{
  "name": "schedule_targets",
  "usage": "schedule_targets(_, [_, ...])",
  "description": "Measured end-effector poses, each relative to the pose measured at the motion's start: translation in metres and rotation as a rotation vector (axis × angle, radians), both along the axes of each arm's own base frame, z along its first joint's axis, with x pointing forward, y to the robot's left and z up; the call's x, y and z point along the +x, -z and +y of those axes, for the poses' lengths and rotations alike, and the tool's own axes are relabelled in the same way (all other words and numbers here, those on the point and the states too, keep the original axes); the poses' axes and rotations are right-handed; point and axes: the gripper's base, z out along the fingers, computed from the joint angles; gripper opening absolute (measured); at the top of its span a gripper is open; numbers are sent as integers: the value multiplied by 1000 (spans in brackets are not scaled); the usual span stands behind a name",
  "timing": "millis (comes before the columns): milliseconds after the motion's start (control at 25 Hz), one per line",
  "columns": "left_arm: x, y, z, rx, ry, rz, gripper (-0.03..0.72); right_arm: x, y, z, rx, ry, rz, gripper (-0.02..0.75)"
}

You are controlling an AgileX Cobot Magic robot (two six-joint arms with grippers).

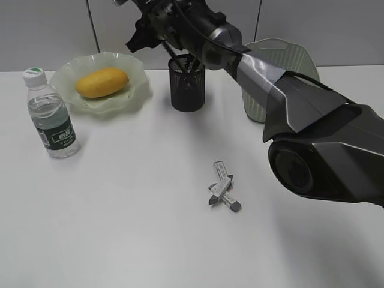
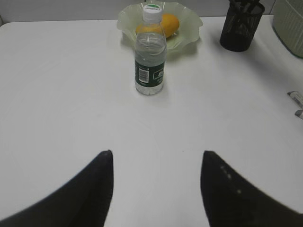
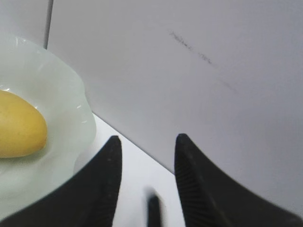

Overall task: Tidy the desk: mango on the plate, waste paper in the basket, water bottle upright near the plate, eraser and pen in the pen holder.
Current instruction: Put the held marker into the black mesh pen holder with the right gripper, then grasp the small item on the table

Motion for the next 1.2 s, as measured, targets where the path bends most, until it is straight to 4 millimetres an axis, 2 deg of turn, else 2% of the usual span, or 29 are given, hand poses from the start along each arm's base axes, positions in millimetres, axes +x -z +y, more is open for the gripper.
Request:
schedule_targets(160, [0,0,0,0,0,0,445,-1,2,0,4,9,32,366])
schedule_targets(320, [0,0,0,0,0,0,445,-3,4,0,-4,19,55,376])
schedule_targets(440, [0,0,0,0,0,0,445,-7,-4,0,2,42,77,375])
schedule_targets(640, [0,0,0,0,0,0,445,-20,-40,1,72,58,90,375])
schedule_targets(840, [0,0,0,0,0,0,445,-39,-68,0,167,52,270,375])
schedule_targets(1040, [0,0,0,0,0,0,445,-66,-117,-9,235,7,395,375])
schedule_targets(1200, [0,0,0,0,0,0,445,-84,-152,-19,209,-50,401,372])
